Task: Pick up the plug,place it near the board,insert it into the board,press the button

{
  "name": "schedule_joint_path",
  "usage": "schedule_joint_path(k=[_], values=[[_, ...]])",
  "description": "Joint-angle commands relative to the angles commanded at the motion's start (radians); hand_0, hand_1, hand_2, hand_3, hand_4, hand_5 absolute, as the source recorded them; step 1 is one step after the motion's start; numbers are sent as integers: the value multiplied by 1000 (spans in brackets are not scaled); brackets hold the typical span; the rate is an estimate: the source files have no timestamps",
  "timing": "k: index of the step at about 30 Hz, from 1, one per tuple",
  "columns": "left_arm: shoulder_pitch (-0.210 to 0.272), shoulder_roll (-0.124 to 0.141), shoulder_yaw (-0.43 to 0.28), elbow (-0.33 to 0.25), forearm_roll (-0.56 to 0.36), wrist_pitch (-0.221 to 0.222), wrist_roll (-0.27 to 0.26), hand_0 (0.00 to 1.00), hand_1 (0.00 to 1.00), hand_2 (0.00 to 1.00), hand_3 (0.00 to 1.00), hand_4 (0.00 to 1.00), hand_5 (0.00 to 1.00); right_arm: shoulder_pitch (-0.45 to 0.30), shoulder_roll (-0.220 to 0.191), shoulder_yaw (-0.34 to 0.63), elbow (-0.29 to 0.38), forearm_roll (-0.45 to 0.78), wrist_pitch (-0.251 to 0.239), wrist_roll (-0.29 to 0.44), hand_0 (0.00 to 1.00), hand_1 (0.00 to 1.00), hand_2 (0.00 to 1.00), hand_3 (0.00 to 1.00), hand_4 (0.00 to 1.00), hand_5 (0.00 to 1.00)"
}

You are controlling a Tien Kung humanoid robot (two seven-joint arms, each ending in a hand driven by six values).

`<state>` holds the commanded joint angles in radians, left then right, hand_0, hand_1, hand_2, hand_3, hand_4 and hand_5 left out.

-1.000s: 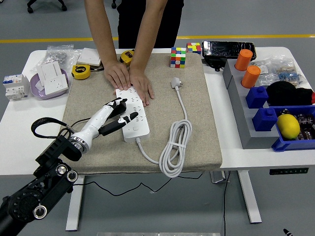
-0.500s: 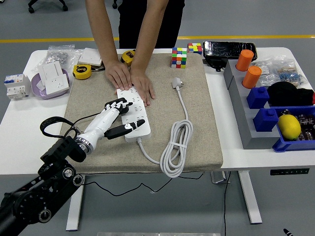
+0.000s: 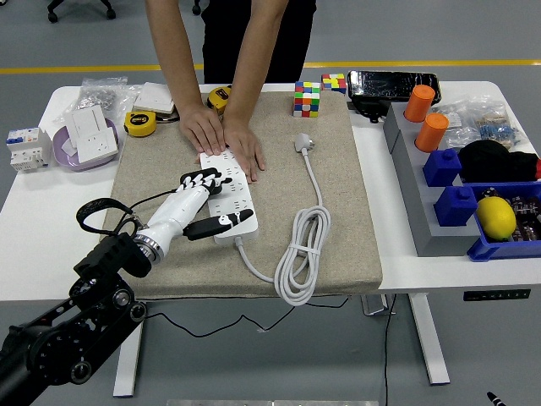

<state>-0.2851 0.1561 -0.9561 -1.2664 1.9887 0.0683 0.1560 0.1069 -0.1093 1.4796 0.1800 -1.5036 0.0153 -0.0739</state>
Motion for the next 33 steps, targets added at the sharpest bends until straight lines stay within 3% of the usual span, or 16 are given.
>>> schedule_joint_path(k=[12, 21, 22, 23, 28, 29, 33], values=[[-4, -2, -11, -25, 40, 11, -1, 998, 998, 949, 927, 998, 998, 2, -1, -1, 0, 1, 0, 0, 826, 757, 748, 780, 998, 967], [4, 1, -25, -118, 22, 43, -18, 998, 997, 935, 918, 998, 998, 0, -2, 0, 0, -3, 0, -2, 826, 757, 748, 780, 998, 966], [6, 2, -22, -135, 6, 44, -12, 998, 997, 935, 918, 998, 998, 0, -3, 0, 0, -3, 0, -2, 826, 757, 748, 780, 998, 966], [8, 3, -21, -147, -3, 43, -3, 885, 876, 843, 886, 998, 995, 0, -3, -1, 0, -2, 0, -1, 826, 757, 748, 780, 998, 966], [31, 1, -26, -239, -13, -13, 111, 885, 876, 843, 886, 998, 995, -1, -2, -4, 0, -1, 0, -1, 826, 757, 748, 780, 998, 966], [34, 2, -26, -255, -7, -22, 132, 413, 447, 483, 843, 840, 498, -2, -2, -4, 0, -2, 0, -2, 826, 757, 748, 779, 998, 966], [43, 7, -25, -327, 36, -57, 239, 413, 447, 483, 843, 840, 498, -3, -2, -4, 0, -4, 0, -4, 826, 757, 748, 779, 998, 966]])
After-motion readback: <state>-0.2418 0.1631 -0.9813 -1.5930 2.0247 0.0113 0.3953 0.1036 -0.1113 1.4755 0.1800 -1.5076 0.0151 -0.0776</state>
